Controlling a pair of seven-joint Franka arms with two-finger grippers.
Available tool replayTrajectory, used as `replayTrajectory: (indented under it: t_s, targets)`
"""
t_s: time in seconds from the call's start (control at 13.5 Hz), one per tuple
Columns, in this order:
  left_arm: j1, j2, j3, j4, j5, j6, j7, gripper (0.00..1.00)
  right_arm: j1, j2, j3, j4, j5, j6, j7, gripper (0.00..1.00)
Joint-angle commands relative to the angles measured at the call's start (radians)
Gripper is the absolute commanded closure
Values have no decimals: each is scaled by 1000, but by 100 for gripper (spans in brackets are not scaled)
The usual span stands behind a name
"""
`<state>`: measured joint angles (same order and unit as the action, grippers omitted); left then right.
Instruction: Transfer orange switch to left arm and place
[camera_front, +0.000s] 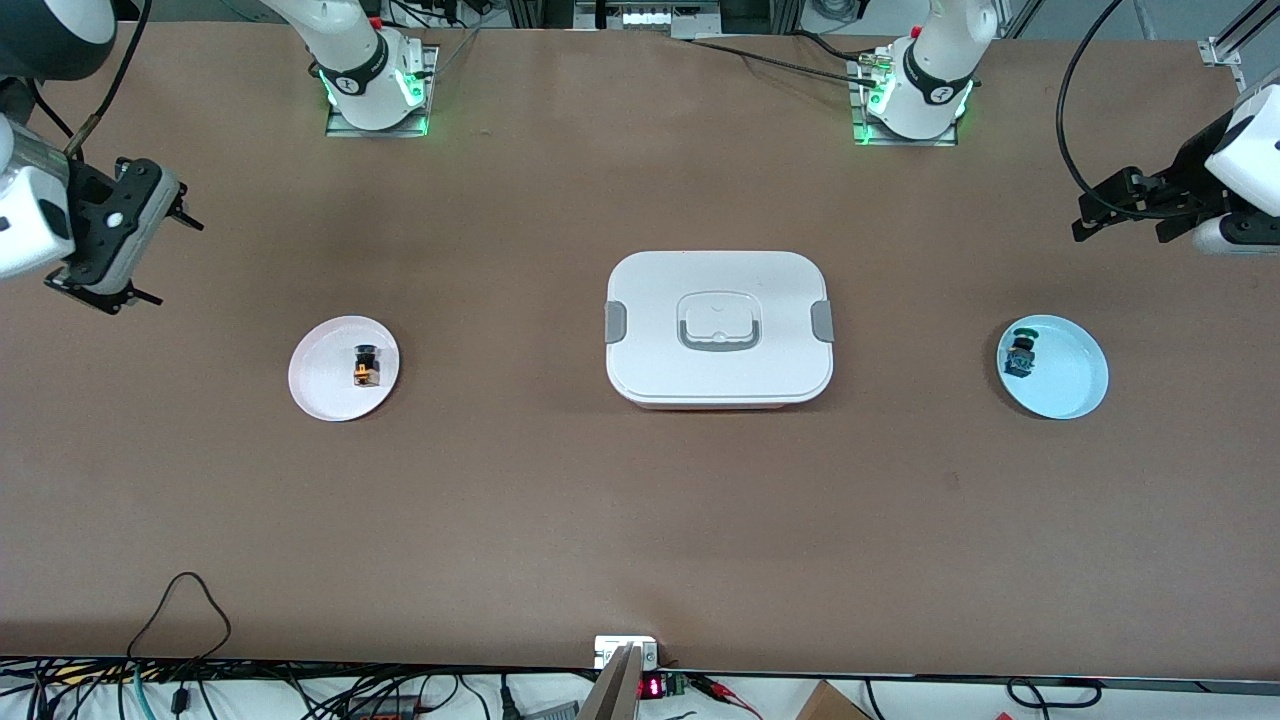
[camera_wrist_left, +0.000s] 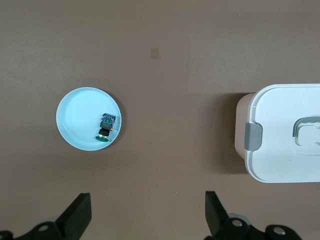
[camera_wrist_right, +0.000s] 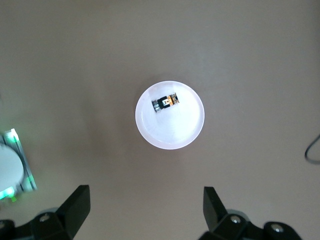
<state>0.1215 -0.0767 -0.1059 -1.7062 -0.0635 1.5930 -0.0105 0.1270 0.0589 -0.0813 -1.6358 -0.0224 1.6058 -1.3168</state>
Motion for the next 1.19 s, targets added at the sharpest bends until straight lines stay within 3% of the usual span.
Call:
replayTrajectory:
  t_s: [0.0, 0.3, 0.67, 0.82, 1.11]
  targets:
    - [4, -12, -6, -10, 30, 8, -2, 0, 34, 7, 5, 4, -44, -17, -148, 0]
    - [6, -11, -5, -10, 30, 15, -2, 0, 57, 65, 5, -1, -44, -21, -179, 0]
    - [6, -9, -5, -10, 30, 15, -2, 0, 76, 90, 6, -94, -25, 74, -214, 0]
    - [4, -9, -3, -10, 30, 15, -2, 0, 74, 91, 6, -175, 25, 170, -265, 0]
    - [4, -8, -3, -4, 30, 15, -2, 0, 76, 93, 6, -430, 28, 518, -297, 0]
